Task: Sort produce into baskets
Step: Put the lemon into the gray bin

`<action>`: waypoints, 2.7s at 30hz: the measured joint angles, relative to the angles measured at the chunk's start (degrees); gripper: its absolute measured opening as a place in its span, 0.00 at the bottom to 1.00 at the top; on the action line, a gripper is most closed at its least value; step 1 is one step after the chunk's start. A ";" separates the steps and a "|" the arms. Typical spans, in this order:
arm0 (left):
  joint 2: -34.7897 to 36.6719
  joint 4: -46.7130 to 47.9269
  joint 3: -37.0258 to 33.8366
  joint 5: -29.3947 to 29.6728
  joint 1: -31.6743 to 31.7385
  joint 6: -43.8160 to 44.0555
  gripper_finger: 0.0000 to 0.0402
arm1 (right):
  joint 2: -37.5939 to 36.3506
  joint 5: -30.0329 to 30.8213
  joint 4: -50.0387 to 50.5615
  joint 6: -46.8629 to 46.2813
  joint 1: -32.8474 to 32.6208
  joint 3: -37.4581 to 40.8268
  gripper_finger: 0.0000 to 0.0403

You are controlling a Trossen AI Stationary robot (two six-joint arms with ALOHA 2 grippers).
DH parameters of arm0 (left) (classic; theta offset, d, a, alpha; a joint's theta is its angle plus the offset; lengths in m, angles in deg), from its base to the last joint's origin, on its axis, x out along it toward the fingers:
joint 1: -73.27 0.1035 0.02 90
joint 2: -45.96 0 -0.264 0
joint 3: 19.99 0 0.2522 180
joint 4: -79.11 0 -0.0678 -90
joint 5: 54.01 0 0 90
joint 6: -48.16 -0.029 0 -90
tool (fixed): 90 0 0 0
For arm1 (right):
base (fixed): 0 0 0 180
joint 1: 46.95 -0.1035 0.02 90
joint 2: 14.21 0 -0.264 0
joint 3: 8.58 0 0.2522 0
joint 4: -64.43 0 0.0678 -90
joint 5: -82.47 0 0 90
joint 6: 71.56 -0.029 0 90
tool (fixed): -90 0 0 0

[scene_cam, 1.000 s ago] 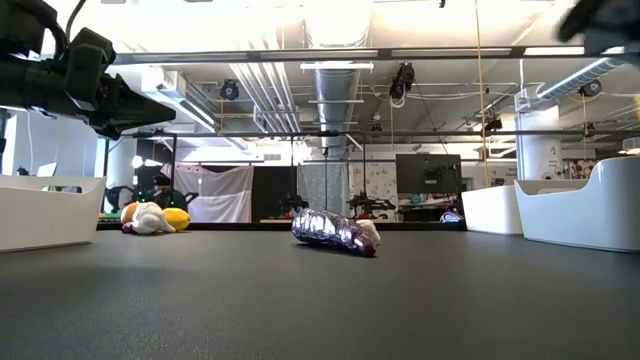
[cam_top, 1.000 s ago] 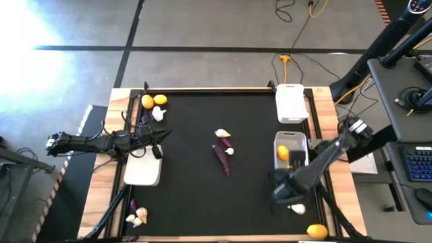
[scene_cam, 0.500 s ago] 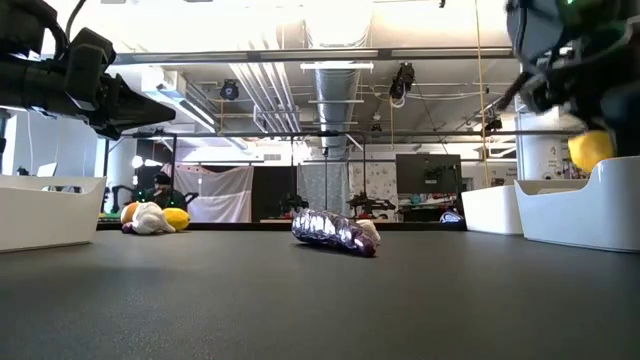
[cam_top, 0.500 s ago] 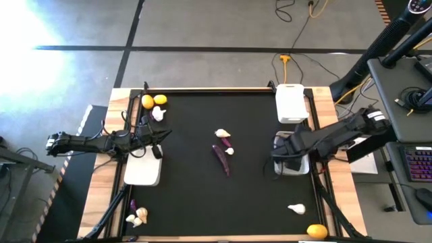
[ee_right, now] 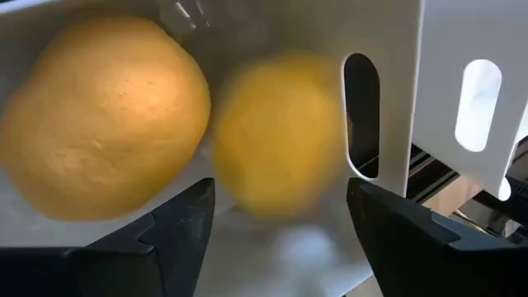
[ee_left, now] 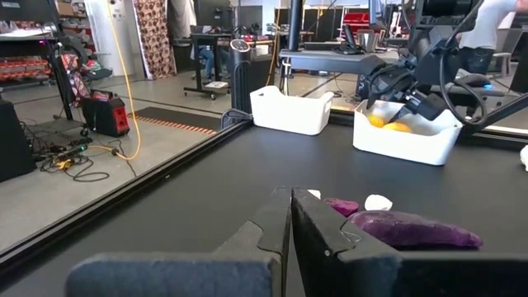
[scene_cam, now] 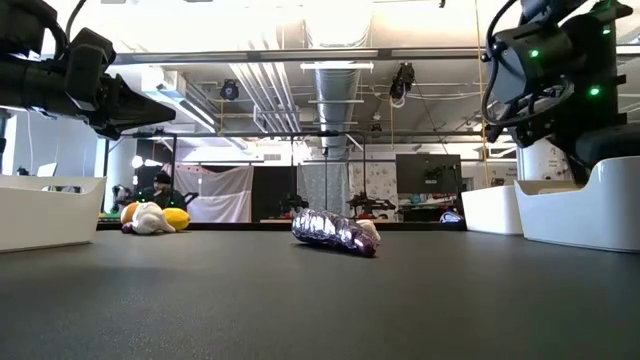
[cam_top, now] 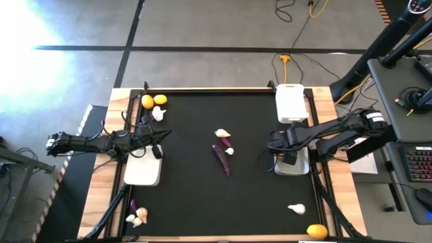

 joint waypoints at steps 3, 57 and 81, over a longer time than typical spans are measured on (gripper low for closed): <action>0.00 0.00 0.00 0.00 0.00 0.01 0.00 | -0.02 -0.03 0.12 -0.16 -0.01 -0.19 0.73; 0.02 0.00 0.00 0.02 0.01 0.01 0.00 | 20.35 -57.71 -19.68 -62.24 -53.88 -20.36 0.90; 0.01 0.02 0.00 0.02 0.01 -0.01 0.00 | 22.80 -53.11 -25.00 -53.24 -56.61 -19.09 0.90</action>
